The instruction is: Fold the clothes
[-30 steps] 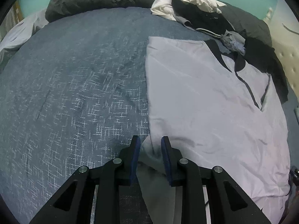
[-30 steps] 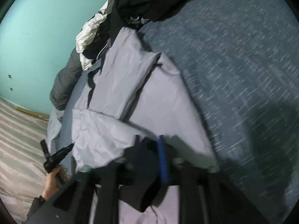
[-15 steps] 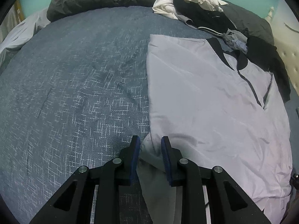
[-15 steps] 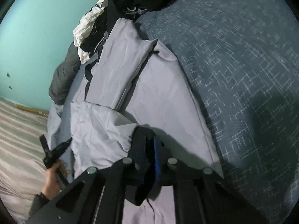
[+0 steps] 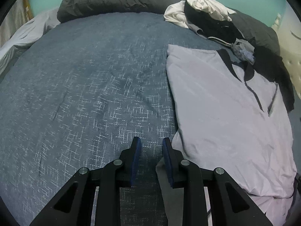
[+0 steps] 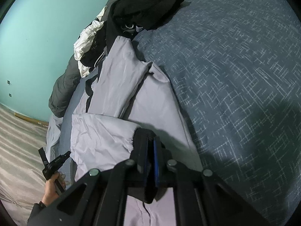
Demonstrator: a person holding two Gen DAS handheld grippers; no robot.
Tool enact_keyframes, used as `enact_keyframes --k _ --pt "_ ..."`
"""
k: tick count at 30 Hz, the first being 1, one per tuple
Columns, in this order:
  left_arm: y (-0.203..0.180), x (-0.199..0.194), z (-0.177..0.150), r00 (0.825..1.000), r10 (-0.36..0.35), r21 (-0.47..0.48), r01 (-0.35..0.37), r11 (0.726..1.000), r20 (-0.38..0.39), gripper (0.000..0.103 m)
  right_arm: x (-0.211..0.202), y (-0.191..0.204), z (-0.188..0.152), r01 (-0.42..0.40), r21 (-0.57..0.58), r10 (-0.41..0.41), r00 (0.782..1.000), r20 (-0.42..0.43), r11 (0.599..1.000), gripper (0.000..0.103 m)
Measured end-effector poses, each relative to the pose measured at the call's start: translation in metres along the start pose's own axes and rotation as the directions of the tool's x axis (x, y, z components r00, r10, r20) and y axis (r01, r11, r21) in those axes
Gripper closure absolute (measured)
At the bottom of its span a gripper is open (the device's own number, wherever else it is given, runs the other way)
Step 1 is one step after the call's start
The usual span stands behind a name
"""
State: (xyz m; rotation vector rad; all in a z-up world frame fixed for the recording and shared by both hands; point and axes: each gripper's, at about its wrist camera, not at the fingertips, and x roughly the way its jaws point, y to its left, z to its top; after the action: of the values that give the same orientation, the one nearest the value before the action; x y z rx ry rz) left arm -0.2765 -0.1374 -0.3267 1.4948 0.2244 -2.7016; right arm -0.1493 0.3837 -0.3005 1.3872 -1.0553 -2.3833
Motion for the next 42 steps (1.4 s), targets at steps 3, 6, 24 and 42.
enact_keyframes --k 3,6,24,42 --pt "0.0 0.008 -0.003 0.999 -0.024 0.002 0.025 1.0 -0.029 0.077 0.0 0.0 0.0 0.0 0.004 0.0 1.0 -0.002 1.0 0.098" --pt "0.001 0.014 -0.007 0.998 -0.03 0.007 0.031 0.999 -0.054 0.077 0.001 -0.001 0.0 0.003 0.011 -0.003 1.0 -0.004 1.0 0.098" --pt "0.034 -0.071 -0.053 0.995 -0.072 0.023 0.073 0.997 -0.071 0.081 -0.023 0.011 0.002 0.092 -0.041 -0.091 0.995 0.029 0.995 0.094" --pt "0.03 -0.151 -0.184 0.938 -0.271 0.031 0.284 0.958 -0.214 0.071 -0.089 0.001 -0.058 0.157 -0.304 -0.245 0.928 -0.279 0.94 0.059"
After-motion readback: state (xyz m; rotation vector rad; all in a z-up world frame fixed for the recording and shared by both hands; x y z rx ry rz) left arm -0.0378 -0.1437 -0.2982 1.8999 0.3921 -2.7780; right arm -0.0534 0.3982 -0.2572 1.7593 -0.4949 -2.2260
